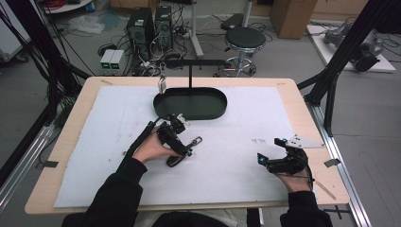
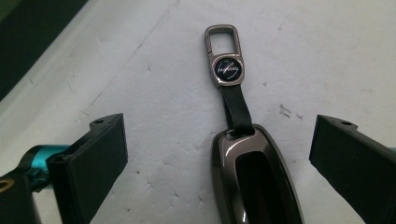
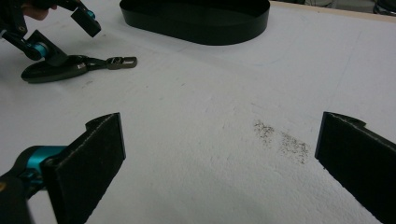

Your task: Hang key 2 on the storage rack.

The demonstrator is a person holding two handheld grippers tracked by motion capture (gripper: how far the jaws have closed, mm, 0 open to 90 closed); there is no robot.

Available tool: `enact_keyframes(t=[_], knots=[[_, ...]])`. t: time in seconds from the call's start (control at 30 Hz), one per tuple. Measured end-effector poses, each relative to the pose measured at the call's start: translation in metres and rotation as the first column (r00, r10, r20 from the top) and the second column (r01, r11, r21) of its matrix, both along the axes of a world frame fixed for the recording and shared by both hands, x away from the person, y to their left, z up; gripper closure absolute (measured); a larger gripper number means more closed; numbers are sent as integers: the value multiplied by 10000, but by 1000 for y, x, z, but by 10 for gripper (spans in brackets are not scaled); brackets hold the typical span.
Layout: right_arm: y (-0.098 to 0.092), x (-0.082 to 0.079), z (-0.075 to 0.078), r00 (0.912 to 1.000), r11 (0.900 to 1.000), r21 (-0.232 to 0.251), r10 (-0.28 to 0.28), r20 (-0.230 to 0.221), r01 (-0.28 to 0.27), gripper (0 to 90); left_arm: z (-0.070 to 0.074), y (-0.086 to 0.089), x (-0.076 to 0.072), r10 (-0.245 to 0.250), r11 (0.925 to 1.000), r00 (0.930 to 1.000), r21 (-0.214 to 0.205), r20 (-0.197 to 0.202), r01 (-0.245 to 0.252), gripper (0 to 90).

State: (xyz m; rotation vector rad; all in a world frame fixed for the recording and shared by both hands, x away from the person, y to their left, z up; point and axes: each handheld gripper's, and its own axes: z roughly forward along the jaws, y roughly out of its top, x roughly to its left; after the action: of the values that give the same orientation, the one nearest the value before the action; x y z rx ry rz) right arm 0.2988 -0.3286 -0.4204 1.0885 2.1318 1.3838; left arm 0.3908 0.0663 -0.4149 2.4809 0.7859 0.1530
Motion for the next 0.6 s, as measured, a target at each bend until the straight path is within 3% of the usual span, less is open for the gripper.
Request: enact_keyframes(t=[0.17,0.27,0.47,0.6], knots=[[0,0,0,10000,10000,-30,23,-24,-23,8,-1,-7,-1,-209,9995,9997,221,107,206,110],[0,0,0,10000,10000,-29,36,-27,-36,8,1,-12,-1,-279,9995,9996,164,44,279,197],[0,0,0,10000,10000,-2,39,-19,-39,8,1,-16,2,28,9995,10000,309,4,-28,317],[0,0,0,10000,10000,-14,44,-40,-44,8,0,-20,2,-104,9982,9999,585,5,104,401]])
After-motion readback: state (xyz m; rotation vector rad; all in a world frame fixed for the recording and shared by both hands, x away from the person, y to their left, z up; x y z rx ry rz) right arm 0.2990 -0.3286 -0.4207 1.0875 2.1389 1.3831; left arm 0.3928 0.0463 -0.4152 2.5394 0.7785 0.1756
